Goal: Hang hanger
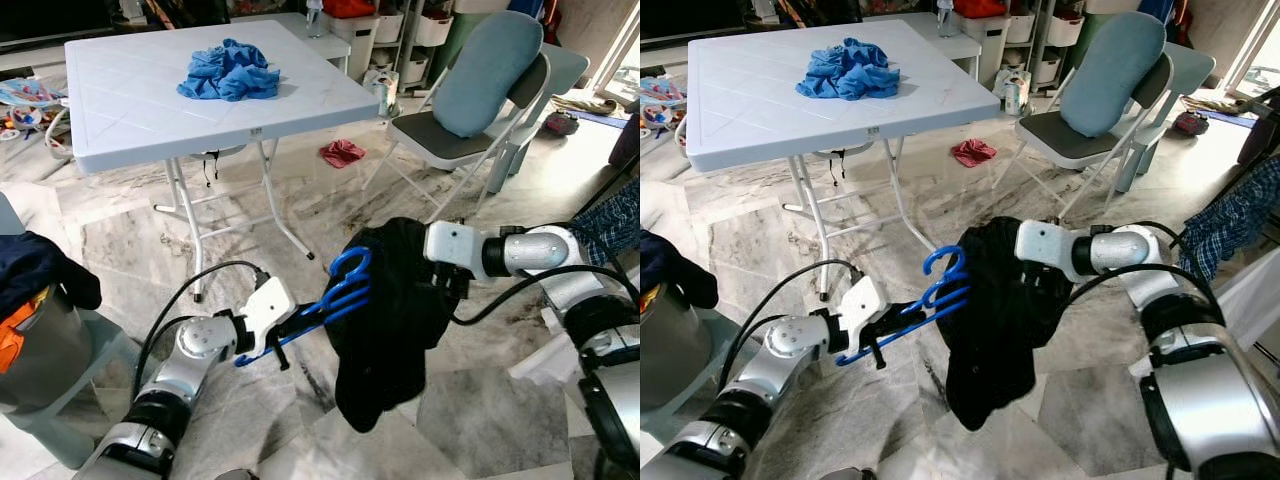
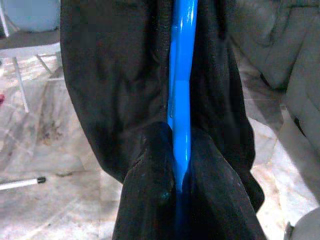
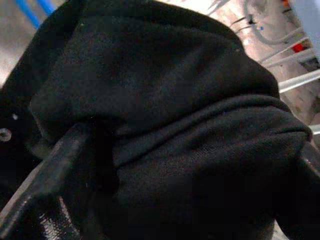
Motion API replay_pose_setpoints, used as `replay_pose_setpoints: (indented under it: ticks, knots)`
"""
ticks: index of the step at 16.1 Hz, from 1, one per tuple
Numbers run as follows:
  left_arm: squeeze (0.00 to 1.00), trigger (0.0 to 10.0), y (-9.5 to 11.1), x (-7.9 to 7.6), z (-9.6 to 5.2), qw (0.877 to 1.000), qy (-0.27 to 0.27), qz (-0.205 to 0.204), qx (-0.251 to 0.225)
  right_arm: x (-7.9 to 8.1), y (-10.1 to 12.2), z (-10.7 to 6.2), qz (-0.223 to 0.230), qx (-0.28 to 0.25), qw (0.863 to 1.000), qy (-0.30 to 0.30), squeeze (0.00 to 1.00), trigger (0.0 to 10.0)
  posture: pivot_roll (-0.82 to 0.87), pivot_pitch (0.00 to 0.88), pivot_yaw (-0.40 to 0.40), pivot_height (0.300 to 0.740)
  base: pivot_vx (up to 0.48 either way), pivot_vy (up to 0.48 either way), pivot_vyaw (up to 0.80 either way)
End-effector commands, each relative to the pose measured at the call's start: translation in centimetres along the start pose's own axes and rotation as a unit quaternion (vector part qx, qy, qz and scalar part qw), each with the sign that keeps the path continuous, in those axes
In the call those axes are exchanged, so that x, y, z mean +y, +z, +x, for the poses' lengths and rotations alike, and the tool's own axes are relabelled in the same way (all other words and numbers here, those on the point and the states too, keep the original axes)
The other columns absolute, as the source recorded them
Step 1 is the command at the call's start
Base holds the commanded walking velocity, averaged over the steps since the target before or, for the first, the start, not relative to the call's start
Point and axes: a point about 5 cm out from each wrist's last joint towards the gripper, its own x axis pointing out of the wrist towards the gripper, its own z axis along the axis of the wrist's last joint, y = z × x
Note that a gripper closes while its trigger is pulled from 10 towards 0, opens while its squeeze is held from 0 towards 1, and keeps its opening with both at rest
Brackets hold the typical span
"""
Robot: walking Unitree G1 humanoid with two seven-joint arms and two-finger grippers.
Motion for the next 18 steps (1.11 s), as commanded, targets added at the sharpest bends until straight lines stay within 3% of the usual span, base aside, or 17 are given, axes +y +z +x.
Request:
replay_pose_setpoints:
  ticks: [1,2,3,4,5,6,7,8,9,10,11,18]
  knots:
    - [0.0,0.0,0.8,0.5,0.1,1.0,0.006,0.017,-0.014,-0.4,-0.1,-0.3,0.037,-0.021,0.999,-0.027,0.87,9.6,-0.11,0.0,-0.044,0.74,0.0,0.0,0.0]
    - [0.0,0.0,0.7,0.5,-0.1,1.0,0.005,0.017,-0.013,-0.4,-0.2,-0.4,0.06,-0.034,0.997,-0.033,0.78,9.4,-0.11,0.0,-0.044,0.74,0.0,0.0,0.0]
    - [0.0,0.0,0.6,0.6,-0.3,1.0,0.007,0.017,-0.01,-0.4,-0.2,-0.5,0.071,-0.042,0.996,-0.04,0.36,5.7,-0.11,0.0,-0.042,0.74,0.0,0.0,0.0]
    - [0.0,0.0,0.5,0.7,-0.5,1.0,0.011,0.018,-0.006,-0.5,-0.3,-0.6,0.083,-0.047,0.994,-0.049,0.0,2.7,-0.11,0.0,-0.042,0.74,0.0,0.0,0.0]
    - [0.0,0.0,0.4,0.9,-0.6,1.0,0.014,0.018,-0.003,-0.4,-0.4,-0.7,0.091,-0.052,0.993,-0.046,0.0,2.9,-0.11,0.0,-0.042,0.74,0.0,0.0,0.0]
    - [0.0,0.0,0.2,1.0,-0.8,1.0,0.018,0.019,0.001,-0.1,-0.5,-0.8,0.102,-0.06,0.993,-0.027,0.0,6.1,-0.11,0.0,-0.04,0.74,0.0,0.0,0.0]
    - [0.0,0.0,0.1,1.3,-1.0,1.0,0.023,0.02,0.005,0.2,-0.5,-0.9,0.103,-0.068,0.992,-0.008,0.0,10.0,-0.11,0.0,-0.04,0.74,0.0,0.0,0.0]
    - [0.0,0.0,0.1,1.4,-1.1,0.999,0.028,0.021,0.007,0.0,-0.4,-1.0,0.104,-0.069,0.992,-0.021,0.0,10.0,-0.12,0.0,-0.04,0.74,0.0,0.0,0.0]
    - [0.0,0.0,0.0,1.6,-1.2,0.999,0.033,0.021,0.008,-0.2,-0.4,-1.0,0.109,-0.073,0.991,-0.039,0.0,3.7,-0.12,0.0,-0.041,0.74,0.0,0.0,0.0]
    - [0.0,0.0,0.0,1.6,-1.2,0.999,0.034,0.021,0.008,-0.2,-0.4,-0.9,0.11,-0.075,0.99,-0.043,0.0,3.7,-0.12,0.0,-0.041,0.74,0.0,0.0,0.0]
    - [0.0,0.0,0.0,1.6,-1.3,0.999,0.036,0.021,0.008,-0.2,-0.2,-0.7,0.117,-0.089,0.987,-0.06,0.0,0.0,-0.12,0.0,-0.044,0.74,0.0,0.0,0.0]
    - [0.0,0.0,-0.3,1.4,-1.3,0.999,0.035,0.023,0.011,0.6,0.3,0.9,0.191,-0.149,0.962,-0.128,0.0,0.0,-0.12,0.0,-0.045,0.74,0.0,0.0,0.0]
